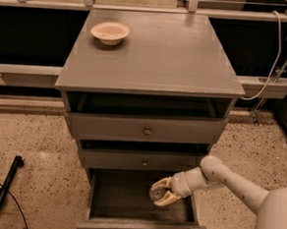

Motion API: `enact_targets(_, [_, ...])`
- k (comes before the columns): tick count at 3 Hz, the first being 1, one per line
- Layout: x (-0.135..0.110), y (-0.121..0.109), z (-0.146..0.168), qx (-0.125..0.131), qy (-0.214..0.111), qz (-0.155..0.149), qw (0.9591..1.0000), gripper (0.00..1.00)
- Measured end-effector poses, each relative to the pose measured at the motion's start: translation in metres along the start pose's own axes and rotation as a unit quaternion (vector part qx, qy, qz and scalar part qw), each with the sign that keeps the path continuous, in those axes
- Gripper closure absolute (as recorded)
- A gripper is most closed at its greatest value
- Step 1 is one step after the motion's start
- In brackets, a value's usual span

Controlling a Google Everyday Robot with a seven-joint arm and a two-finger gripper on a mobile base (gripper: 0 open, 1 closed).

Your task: Place water bottle into bottom drawer

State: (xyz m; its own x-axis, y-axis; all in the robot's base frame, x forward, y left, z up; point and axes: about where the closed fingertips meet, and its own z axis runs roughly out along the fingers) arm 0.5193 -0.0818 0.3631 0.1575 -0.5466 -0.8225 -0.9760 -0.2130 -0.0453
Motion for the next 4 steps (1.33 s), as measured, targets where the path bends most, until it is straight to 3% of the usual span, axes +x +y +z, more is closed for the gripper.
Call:
enact_targets(1, [0.043,-0.009,0.015,0.031,-0.002,0.017,0.9994,1.00])
enact_targets(2, [0.075,-0.019,0.038,0.037,0.037,0.031,0.9982,1.00])
enact_targets(3, [0.104,-0.023,0.061,0.023,0.075,0.049,0.9957,0.84])
enact_targets(4, [0.135,-0.018,0.077,0.012,0.097,0.087,0.9913,0.61])
